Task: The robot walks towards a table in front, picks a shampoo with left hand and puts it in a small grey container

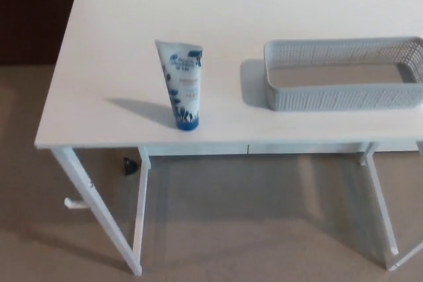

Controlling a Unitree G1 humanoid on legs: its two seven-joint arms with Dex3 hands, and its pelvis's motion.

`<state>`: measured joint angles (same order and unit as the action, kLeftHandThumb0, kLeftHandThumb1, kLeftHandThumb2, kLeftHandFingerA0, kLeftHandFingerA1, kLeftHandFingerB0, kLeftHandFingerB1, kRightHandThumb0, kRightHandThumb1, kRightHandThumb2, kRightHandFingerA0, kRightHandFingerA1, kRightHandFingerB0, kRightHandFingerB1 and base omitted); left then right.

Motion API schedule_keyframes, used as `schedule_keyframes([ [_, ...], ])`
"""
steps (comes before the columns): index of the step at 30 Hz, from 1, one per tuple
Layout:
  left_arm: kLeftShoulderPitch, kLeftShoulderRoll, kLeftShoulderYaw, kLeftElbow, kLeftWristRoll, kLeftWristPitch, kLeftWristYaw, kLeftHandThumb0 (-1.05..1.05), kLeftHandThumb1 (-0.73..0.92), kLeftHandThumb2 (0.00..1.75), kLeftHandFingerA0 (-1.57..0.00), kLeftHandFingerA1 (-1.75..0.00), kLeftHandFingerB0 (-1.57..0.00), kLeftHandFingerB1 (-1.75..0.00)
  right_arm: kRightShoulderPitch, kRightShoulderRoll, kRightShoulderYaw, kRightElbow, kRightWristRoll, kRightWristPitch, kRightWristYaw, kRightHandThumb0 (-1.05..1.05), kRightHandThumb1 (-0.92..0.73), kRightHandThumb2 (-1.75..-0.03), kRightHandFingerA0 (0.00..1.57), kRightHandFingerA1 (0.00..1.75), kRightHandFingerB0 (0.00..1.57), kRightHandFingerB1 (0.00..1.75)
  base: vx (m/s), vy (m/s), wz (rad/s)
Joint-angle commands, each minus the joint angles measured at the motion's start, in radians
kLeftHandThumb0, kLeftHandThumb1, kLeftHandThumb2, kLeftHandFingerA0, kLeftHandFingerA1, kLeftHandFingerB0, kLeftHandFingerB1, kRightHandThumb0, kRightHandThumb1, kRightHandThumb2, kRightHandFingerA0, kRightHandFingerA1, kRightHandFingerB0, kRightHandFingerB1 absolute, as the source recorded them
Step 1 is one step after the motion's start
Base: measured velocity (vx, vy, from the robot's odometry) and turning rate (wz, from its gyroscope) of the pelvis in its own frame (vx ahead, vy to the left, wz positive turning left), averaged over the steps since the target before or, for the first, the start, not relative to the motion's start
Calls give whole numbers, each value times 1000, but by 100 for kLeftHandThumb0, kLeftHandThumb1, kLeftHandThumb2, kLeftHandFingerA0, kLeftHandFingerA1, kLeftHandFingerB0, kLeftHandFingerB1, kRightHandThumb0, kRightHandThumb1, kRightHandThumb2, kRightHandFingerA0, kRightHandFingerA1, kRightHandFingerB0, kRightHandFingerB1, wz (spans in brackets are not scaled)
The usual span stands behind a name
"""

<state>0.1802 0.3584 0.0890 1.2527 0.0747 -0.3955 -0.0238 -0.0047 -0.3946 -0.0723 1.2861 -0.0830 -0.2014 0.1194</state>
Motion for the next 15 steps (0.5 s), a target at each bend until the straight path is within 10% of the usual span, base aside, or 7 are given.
schedule_keyframes([
  [1, 8, 18, 8, 5, -1, -2, 3, -31, 48, 65, -57, -48, -43, -43, 8, 1, 0, 3, -2, 10, 6, -25, -61, -58, 78, 54, 54, 43, 160, 34, -11],
  [15, -7, 26, 15, 12, -5, -2, -15, -31, 46, 65, -59, -49, -42, -43, -3, -2, 18, -1, -14, 4, 10, -26, -64, -59, 75, 52, 53, 42, 165, 149, -5],
])
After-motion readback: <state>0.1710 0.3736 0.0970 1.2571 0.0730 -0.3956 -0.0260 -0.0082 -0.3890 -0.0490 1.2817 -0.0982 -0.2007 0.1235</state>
